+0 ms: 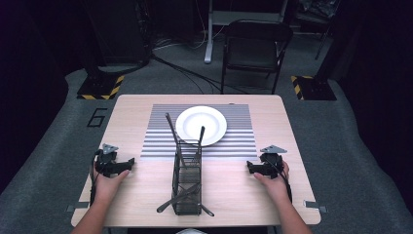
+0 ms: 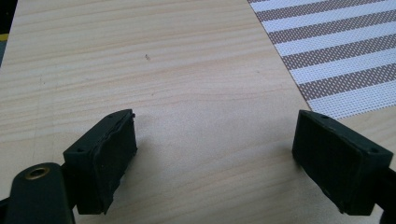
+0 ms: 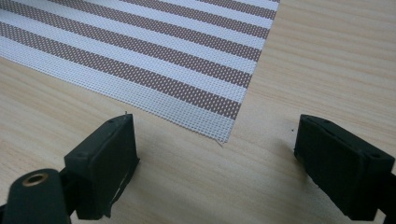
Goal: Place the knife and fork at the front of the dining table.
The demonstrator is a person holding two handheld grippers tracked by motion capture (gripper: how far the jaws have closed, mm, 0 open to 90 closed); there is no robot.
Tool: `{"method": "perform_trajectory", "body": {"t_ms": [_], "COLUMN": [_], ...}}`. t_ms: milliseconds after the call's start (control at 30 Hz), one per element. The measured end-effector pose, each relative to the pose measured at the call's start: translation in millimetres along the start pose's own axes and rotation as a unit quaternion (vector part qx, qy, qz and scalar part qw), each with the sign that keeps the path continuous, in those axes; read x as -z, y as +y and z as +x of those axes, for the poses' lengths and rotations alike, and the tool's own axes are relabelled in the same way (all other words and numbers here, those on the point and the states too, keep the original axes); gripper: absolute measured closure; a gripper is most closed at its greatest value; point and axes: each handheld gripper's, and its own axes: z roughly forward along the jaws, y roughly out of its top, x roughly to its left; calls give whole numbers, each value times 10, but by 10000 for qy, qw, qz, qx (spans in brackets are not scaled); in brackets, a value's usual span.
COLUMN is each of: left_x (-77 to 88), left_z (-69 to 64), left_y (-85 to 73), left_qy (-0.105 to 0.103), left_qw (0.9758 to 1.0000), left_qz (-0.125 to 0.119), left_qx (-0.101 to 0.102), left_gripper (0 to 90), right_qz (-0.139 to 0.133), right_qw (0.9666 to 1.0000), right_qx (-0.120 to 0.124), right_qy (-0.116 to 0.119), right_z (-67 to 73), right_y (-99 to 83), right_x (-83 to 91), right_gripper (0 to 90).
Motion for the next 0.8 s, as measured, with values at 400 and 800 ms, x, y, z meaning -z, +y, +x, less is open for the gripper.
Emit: {"method": "perform_trajectory", "body": {"t_ms": [400,800], "left_x": [1,-2], "left_z": [2,20], "left_y": [-1,-3], "left_qy": [-42,-99], "left_qw": [10000,9999], "left_qz": [-8,-53], "left_qx": [-33,-89], "left_gripper": [139,148], "right_qz": [9,-20], "right_qw": [10000,9999], "right_qx": [-31,-116], "right_qy": [-61,-77], "right_z": [4,19], "right_y": [5,0], "right_x": [-4,3], "right_gripper": [126,143]}}
